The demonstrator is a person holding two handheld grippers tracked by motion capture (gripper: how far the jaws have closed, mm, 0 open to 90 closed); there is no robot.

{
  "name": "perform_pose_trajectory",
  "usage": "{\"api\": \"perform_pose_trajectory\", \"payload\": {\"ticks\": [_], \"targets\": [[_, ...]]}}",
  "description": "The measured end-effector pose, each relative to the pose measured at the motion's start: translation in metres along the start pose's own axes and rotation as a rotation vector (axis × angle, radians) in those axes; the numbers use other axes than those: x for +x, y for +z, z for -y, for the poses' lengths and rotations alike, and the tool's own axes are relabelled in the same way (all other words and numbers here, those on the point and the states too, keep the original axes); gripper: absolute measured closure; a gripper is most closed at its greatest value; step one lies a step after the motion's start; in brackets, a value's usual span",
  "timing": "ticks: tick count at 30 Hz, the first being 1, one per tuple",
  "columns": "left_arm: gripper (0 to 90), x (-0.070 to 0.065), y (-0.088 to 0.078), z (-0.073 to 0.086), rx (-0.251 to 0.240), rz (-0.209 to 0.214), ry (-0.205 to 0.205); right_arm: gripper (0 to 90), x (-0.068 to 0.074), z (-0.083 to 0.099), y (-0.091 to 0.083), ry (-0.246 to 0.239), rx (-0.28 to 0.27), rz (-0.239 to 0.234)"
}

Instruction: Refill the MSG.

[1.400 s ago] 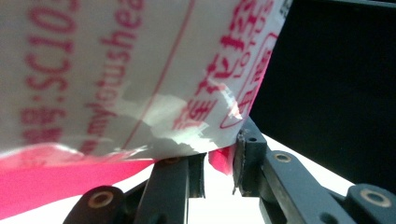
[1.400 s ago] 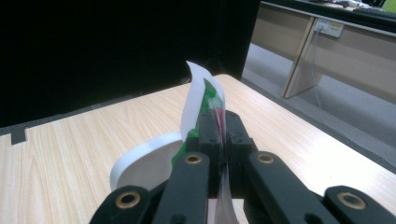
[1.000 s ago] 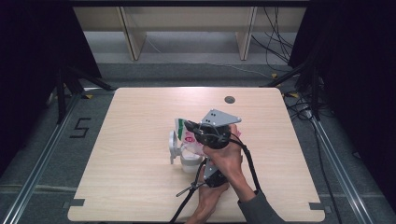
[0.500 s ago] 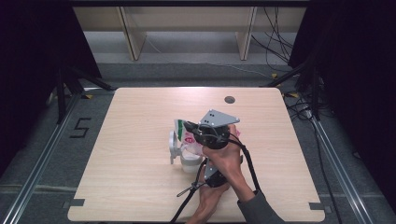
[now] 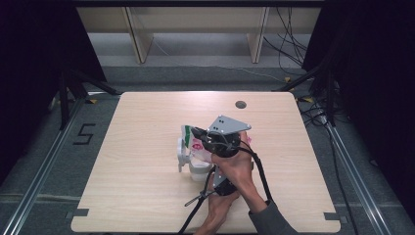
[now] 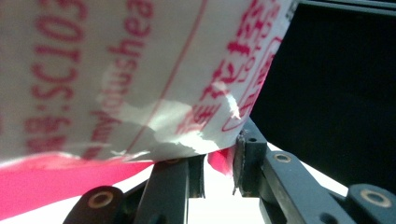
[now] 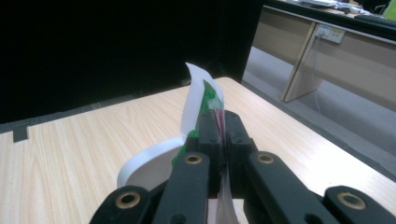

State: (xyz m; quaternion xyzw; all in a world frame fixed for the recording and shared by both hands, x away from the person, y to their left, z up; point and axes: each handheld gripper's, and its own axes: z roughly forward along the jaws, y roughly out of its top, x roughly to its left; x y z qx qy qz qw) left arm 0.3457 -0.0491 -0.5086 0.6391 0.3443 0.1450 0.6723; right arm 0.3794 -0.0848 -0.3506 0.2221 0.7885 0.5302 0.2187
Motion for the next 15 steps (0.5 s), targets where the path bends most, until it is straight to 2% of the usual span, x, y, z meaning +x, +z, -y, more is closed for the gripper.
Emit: {"api": "perform_pose_trajectory", "payload": {"ticks": [1,2,3,4,5,6,7,8,10,11,12,13,14,15], "targets": [[76.4,-0.0024,0.0031,0.0011,-0.042,0.015,-0.038,89.0,0.0009,0.0003,0.0006,0.013,0.007,-0.011],[76.4,-0.0026,0.0035,0.0014,-0.042,0.014,-0.041,89.1,0.0003,0.0005,0.0005,0.015,0.015,-0.012],[76.4,-0.0022,0.0024,0.0016,-0.04,-0.008,-0.039,89.1,-0.0018,0.0008,0.001,-0.014,0.005,0.0],[76.4,-0.0025,0.0026,0.0018,-0.041,-0.009,-0.04,89.1,-0.0004,0.0015,0.0018,0.019,0.011,-0.011],[76.4,-0.0025,0.0034,0.0019,-0.037,0.012,-0.033,89.1,-0.0018,0.0018,0.0026,0.003,-0.004,-0.01],[76.4,-0.0051,0.0057,0.0026,-0.071,0.007,-0.062,89.1,-0.0019,0.0017,0.0023,0.003,-0.001,-0.009],[76.4,-0.0037,0.0037,0.0024,-0.047,0.025,-0.049,89.1,-0.002,0.0016,0.002,0.002,0.003,-0.006],[76.4,-0.0034,0.0035,0.0024,-0.045,0.027,-0.049,89.1,-0.0019,0.0017,0.0018,0.008,0.007,-0.007],[76.4,-0.0059,0.0059,0.0027,-0.077,0.01,-0.07,89.1,-0.0008,0.0017,0.0016,0.024,0.017,-0.02],[76.4,-0.0044,0.0043,0.0026,-0.072,-0.023,-0.051,89.1,-0.0019,0.0016,0.0018,0.003,0.002,-0.009],[76.4,-0.0051,0.0055,0.0027,-0.071,-0.005,-0.06,89.1,-0.0021,0.0015,0.0018,0.003,0.002,-0.009],[76.4,-0.003,0.0032,0.0024,-0.042,0.021,-0.042,89.1,-0.0019,0.0018,0.0019,0.013,0.005,-0.011],[76.5,-0.0062,0.0061,0.0029,-0.078,0.013,-0.075,89.1,-0.0015,0.0021,0.0024,0.026,0.01,-0.028],[76.4,-0.0037,0.003,0.0025,-0.051,-0.017,-0.04,89.1,-0.0019,0.0021,0.0025,0.019,0.008,-0.023]]}}
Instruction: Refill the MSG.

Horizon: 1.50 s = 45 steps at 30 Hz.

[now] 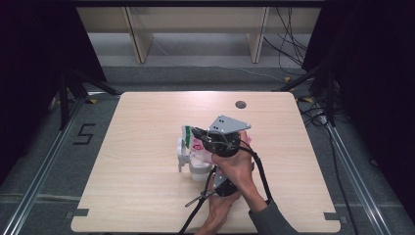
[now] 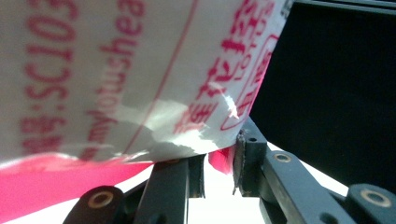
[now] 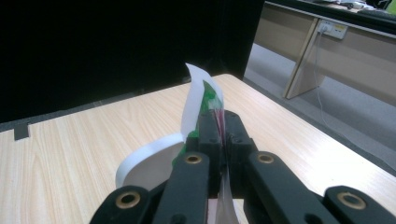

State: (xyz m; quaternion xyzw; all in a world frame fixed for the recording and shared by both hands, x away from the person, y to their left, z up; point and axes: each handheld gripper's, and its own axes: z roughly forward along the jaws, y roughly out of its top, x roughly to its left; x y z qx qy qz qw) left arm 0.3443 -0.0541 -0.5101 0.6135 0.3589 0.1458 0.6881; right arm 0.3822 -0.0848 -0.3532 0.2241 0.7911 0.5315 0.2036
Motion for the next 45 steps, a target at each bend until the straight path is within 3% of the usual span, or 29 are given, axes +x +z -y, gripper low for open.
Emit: {"api": "perform_pose_trajectory", "payload": {"ticks": [2,3,4,5,6,7,8,9,10,13,14,16,17,18,19,20,21,22,29,32,33,35,36,37,38,41,42,43,45], "targets": [[76.4,0.0011,-0.0011,-0.0001,0.016,0.001,0.015,89.1,0.0003,0.0,-0.0001,0.011,0.005,0.002],[76.4,0.0054,-0.0055,-0.0021,0.098,0.019,0.082,89.0,-0.0004,0.0,-0.0003,0.003,0.004,0.01],[76.4,0.0008,-0.0002,-0.0001,0.02,0.035,0.008,89.0,-0.0016,0.0001,0.0001,-0.011,-0.007,0.018],[76.4,-0.0016,0.0019,0.0005,-0.02,0.017,-0.024,89.1,-0.0008,0.0003,0.0002,-0.002,-0.005,0.02],[76.4,-0.002,0.0021,0.0006,-0.026,-0.01,-0.022,89.1,-0.0009,0.0002,0.0003,-0.004,-0.004,0.019],[76.4,0.0055,-0.0056,-0.0022,0.099,0.021,0.084,89.1,-0.001,0.0002,0.0006,-0.007,-0.007,0.02],[76.4,0.0003,0.0005,0.0001,0.009,0.037,-0.003,89.1,-0.0012,0.0002,0.0007,-0.004,-0.003,0.017],[76.4,-0.0024,0.0024,0.0006,-0.023,0.031,-0.034,89.1,-0.0005,0.0002,0.0004,0.011,0.009,0.006],[76.4,0.0005,-0.0008,0.0,0.009,0.006,0.008,89.1,-0.0006,0.0,0.0002,0.01,0.011,0.003],[76.4,0.0002,-0.0007,0.0003,0.011,0.01,0.004,89.1,-0.0015,0.0001,-0.0001,0.009,0.011,0.01],[76.4,-0.0024,0.0021,0.0009,-0.019,0.012,-0.024,89.1,-0.0018,0.0004,0.0008,0.016,0.008,-0.006],[76.4,-0.0026,0.0021,0.0012,-0.026,0.002,-0.024,89.0,-0.0021,0.0005,0.0009,0.013,0.007,-0.005],[76.4,-0.003,0.0034,0.0013,-0.027,0.027,-0.033,89.1,-0.0035,0.0004,0.0007,-0.01,0.001,0.012],[76.4,-0.0022,0.0018,0.0011,-0.017,0.0,-0.022,89.1,-0.0036,0.0005,0.0005,-0.004,0.006,0.013],[76.4,-0.0032,0.0034,0.0013,-0.026,0.03,-0.036,89.1,-0.0033,0.0007,0.0004,0.003,0.011,0.011],[76.4,-0.0032,0.0025,0.0012,-0.03,0.001,-0.031,89.1,-0.0025,0.0007,0.0006,0.014,0.018,0.0],[76.4,0.0017,-0.001,0.0008,0.025,-0.012,0.041,89.0,-0.0023,0.0006,0.0005,0.014,0.018,-0.002],[76.4,0.0025,-0.0017,0.0006,0.038,-0.01,0.052,89.0,-0.0036,0.0005,0.0007,-0.005,0.008,0.009],[76.4,0.0017,-0.0013,0.0004,0.027,-0.01,0.042,89.1,-0.003,0.0007,0.0018,0.013,0.009,-0.007],[76.4,0.0023,-0.0018,0.0002,0.031,-0.011,0.05,89.1,-0.0037,0.0002,0.0014,-0.008,-0.001,0.007],[76.4,-0.0027,0.0021,0.0008,-0.03,-0.002,-0.023,89.1,-0.0036,0.0002,0.0011,-0.006,-0.003,0.014],[76.4,-0.0024,0.0012,0.0004,-0.024,0.003,-0.015,89.0,-0.0034,-0.0001,0.0007,-0.009,0.001,0.011],[76.4,-0.0031,0.0024,0.0006,-0.028,0.03,-0.025,89.0,-0.0032,-0.0004,0.0003,-0.008,0.004,0.008],[76.4,0.0017,-0.0014,-0.0001,0.02,-0.013,0.037,89.1,-0.0032,-0.0002,0.0009,-0.008,-0.003,0.012],[76.4,-0.0028,0.002,0.0004,-0.031,0.0,-0.027,89.0,-0.0033,-0.0001,0.001,-0.006,-0.003,0.014],[76.4,-0.0028,0.0014,0.0001,-0.03,0.002,-0.024,89.0,-0.0023,-0.0006,0.0002,0.002,0.01,0.005],[76.4,0.0002,-0.0014,-0.0007,0.013,0.011,0.006,89.0,-0.0014,-0.0006,-0.0005,0.017,0.015,0.01],[76.4,-0.0015,0.0005,-0.0003,-0.011,0.004,-0.017,89.0,-0.0019,-0.0004,-0.0001,0.01,0.011,0.008],[76.4,0.0,-0.0013,-0.0006,0.009,0.016,0.003,89.0,-0.003,-0.0005,0.0005,-0.007,0.004,0.009]]}}
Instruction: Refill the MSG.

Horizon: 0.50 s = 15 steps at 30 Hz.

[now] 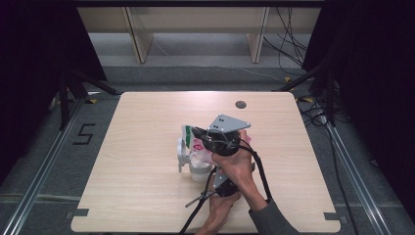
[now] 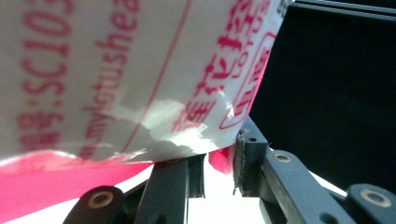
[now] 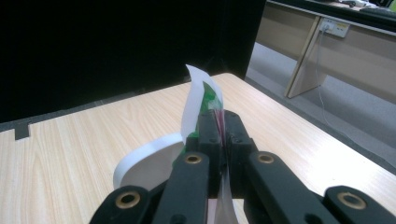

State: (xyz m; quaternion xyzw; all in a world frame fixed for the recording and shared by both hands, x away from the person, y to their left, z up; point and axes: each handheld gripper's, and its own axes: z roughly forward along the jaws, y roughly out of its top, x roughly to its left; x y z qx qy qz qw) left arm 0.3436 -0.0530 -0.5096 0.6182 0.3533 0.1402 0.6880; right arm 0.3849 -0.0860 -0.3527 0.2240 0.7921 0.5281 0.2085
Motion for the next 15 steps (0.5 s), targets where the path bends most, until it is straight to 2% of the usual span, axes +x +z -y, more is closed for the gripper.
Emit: {"api": "perform_pose_trajectory", "payload": {"ticks": [1,2,3,4,5,6,7,8,9,10,11,12,13,15], "targets": [[76.4,-0.0022,0.0023,0.0006,-0.031,-0.011,-0.024,89.0,-0.0003,-0.0001,0.0001,-0.004,-0.002,0.001],[76.4,0.0029,-0.0021,-0.0005,0.035,-0.01,0.041,89.0,-0.0006,0.0002,0.0007,-0.005,-0.009,0.006],[76.4,0.0008,-0.0005,-0.0002,0.01,-0.003,0.011,89.0,-0.0003,0.0003,0.0007,0.001,-0.009,0.007],[76.4,-0.0001,0.0001,-0.0001,-0.001,0.0,0.0,89.0,-0.0011,0.0,0.0003,-0.017,-0.01,0.015],[76.4,-0.0029,0.0031,0.0005,-0.04,-0.012,-0.031,89.0,-0.0011,-0.0002,0.0,-0.018,-0.009,0.011],[76.4,-0.0026,0.0028,0.0005,-0.036,-0.011,-0.028,89.0,0.0015,0.0001,-0.0006,0.026,0.005,0.005],[76.4,0.0032,-0.0022,-0.0007,0.04,-0.012,0.047,89.0,0.0013,0.0002,-0.0005,0.026,0.001,0.011],[76.4,0.0002,0.0,-0.0001,0.002,-0.001,0.003,89.0,0.0006,0.0005,0.0,0.021,-0.009,0.016],[76.4,0.0,0.0002,-0.0002,0.0,0.0,0.001,89.0,0.0007,0.0005,0.0001,0.019,-0.009,0.015],[76.4,-0.0029,0.0031,0.0004,-0.04,-0.013,-0.03,89.0,0.0008,0.0001,-0.0008,0.019,0.004,0.006],[76.4,-0.0027,0.0029,0.0004,-0.039,-0.013,-0.028,89.0,0.0014,0.0,-0.0005,0.024,0.001,0.006],[76.4,0.0002,0.0,-0.0002,-0.001,-0.002,0.002,89.0,0.0012,0.0001,-0.0003,0.021,-0.005,0.012],[76.4,0.0002,0.0,-0.0003,0.0,-0.001,0.002,89.0,0.0007,0.0003,0.0,0.017,-0.01,0.014],[76.4,-0.0029,0.0029,0.0004,-0.038,-0.011,-0.029,88.9,0.0016,-0.0001,-0.0008,0.026,0.007,0.004]]}}
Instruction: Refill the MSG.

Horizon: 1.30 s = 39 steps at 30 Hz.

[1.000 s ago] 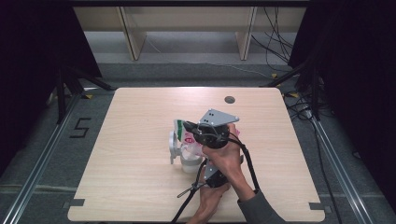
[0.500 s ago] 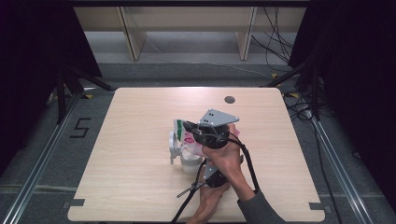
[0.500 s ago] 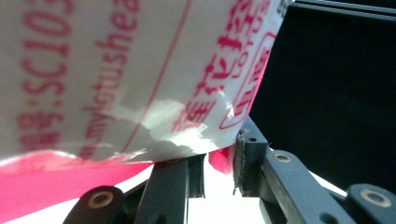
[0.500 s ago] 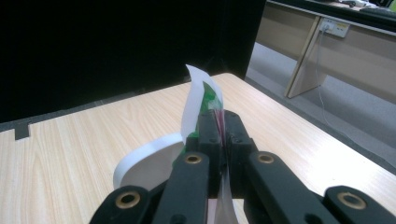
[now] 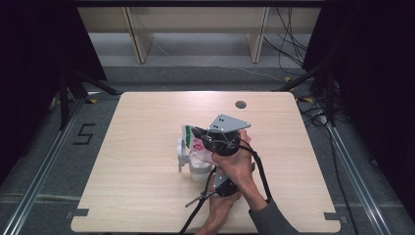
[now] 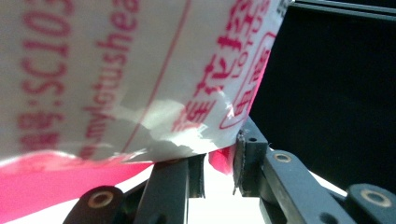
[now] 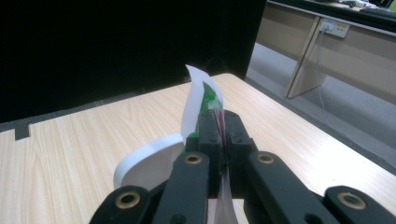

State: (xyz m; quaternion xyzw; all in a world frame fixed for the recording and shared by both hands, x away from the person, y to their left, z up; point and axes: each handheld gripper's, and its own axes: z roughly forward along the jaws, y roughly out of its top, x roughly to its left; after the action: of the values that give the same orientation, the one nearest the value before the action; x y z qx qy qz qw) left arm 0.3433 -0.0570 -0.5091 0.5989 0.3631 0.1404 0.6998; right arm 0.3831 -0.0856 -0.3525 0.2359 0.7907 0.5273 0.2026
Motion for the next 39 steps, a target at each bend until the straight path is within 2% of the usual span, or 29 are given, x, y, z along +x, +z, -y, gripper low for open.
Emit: {"api": "perform_pose_trajectory", "payload": {"ticks": [2,3,4,5,6,7,12,13,14,15,17,18,19,20,21,22,23,24,25,26,27,28,29,32,33,36,37,38,39], "targets": [[76.4,0.002,-0.002,0.0,0.035,0.004,0.025,89.0,-0.002,0.0,0.002,-0.025,-0.01,0.0],[76.4,0.001,0.0,0.0,0.007,0.005,-0.004,89.0,-0.002,0.0,0.002,-0.021,-0.007,-0.01],[76.4,0.003,-0.003,0.0,0.043,0.008,0.032,89.0,-0.001,0.001,0.002,-0.008,0.007,-0.016],[76.4,0.001,0.0,0.0,0.006,0.001,0.006,89.0,-0.001,0.001,0.002,-0.011,0.006,-0.015],[76.4,0.0,0.0,0.0,0.003,0.0,0.003,89.0,-0.002,0.0,0.002,-0.023,-0.001,-0.006],[76.4,0.005,-0.003,0.0,0.058,-0.012,0.063,89.0,-0.002,0.0,0.002,-0.023,-0.003,-0.005],[76.4,0.006,-0.005,-0.001,0.083,-0.003,0.073,88.9,0.0,0.001,0.002,0.004,0.009,0.002],[76.4,0.005,-0.003,0.0,0.057,-0.012,0.066,89.0,0.0,0.001,0.001,0.009,0.01,0.001],[76.4,-0.001,0.0,0.0,0.003,0.033,-0.01,89.0,0.0,0.001,0.001,0.013,0.013,0.0],[76.4,0.001,-0.003,-0.001,0.019,0.02,0.022,89.0,-0.001,0.0,0.001,-0.023,-0.002,-0.007],[76.4,0.0,-0.002,-0.002,0.008,0.02,0.007,89.0,0.0,-0.001,0.0,-0.015,0.0,-0.015],[76.4,0.0,0.0,-0.002,0.005,0.047,-0.004,89.0,-0.001,-0.001,0.0,-0.032,-0.021,0.001],[76.4,0.0,-0.001,-0.002,0.007,0.013,0.008,89.0,0.0,-0.001,0.0,-0.028,-0.024,0.002],[76.4,-0.001,-0.002,-0.002,0.015,0.014,0.018,89.0,0.0,-0.001,0.0,-0.027,-0.017,0.002],[76.4,0.003,-0.007,-0.004,0.097,0.001,0.09,89.0,-0.002,-0.002,0.0,-0.058,-0.015,0.006],[76.4,0.005,-0.007,-0.004,0.122,0.029,0.105,89.0,-0.002,-0.001,0.0,-0.055,-0.01,0.007],[76.4,0.004,-0.006,-0.002,0.094,0.003,0.073,89.0,-0.002,0.0,0.001,-0.029,-0.002,-0.003],[76.4,-0.001,0.001,0.0,0.002,0.01,-0.005,89.0,-0.002,0.001,0.002,-0.024,0.0,-0.004],[76.4,-0.001,0.002,0.0,0.0,0.032,-0.008,89.0,-0.002,0.001,0.002,-0.02,0.013,-0.012],[76.4,0.005,-0.003,-0.001,0.075,0.003,0.093,89.0,-0.002,0.001,0.002,-0.021,0.01,-0.01],[76.4,0.005,-0.003,-0.001,0.069,-0.005,0.084,89.0,-0.002,0.001,0.002,-0.009,0.004,-0.013],[76.4,-0.002,0.003,0.0,-0.019,0.028,-0.026,89.0,-0.002,0.001,0.002,-0.009,-0.002,-0.021],[76.4,-0.001,0.001,-0.001,0.007,0.048,-0.002,89.0,-0.001,0.0,0.002,-0.007,-0.002,-0.019],[76.4,-0.001,0.0,0.0,0.009,0.053,-0.011,89.0,-0.001,0.0,0.001,-0.02,0.004,-0.013],[76.4,0.0,0.0,0.0,0.004,0.006,-0.001,88.9,-0.001,0.0,0.001,-0.027,-0.004,-0.006],[76.4,-0.001,0.001,0.0,-0.001,0.04,-0.012,89.0,0.0,0.0,0.001,-0.021,-0.002,-0.005],[76.4,0.0,0.0,-0.001,0.01,0.007,0.007,89.0,-0.001,0.0,0.001,-0.024,0.0,-0.009],[76.4,0.0,0.0,-0.001,0.006,0.007,0.004,89.0,0.0,0.0,0.001,-0.013,0.006,-0.018],[76.4,-0.001,0.001,0.0,-0.002,0.033,-0.012,89.0,0.0,0.0,0.001,-0.012,0.007,-0.016]]}}
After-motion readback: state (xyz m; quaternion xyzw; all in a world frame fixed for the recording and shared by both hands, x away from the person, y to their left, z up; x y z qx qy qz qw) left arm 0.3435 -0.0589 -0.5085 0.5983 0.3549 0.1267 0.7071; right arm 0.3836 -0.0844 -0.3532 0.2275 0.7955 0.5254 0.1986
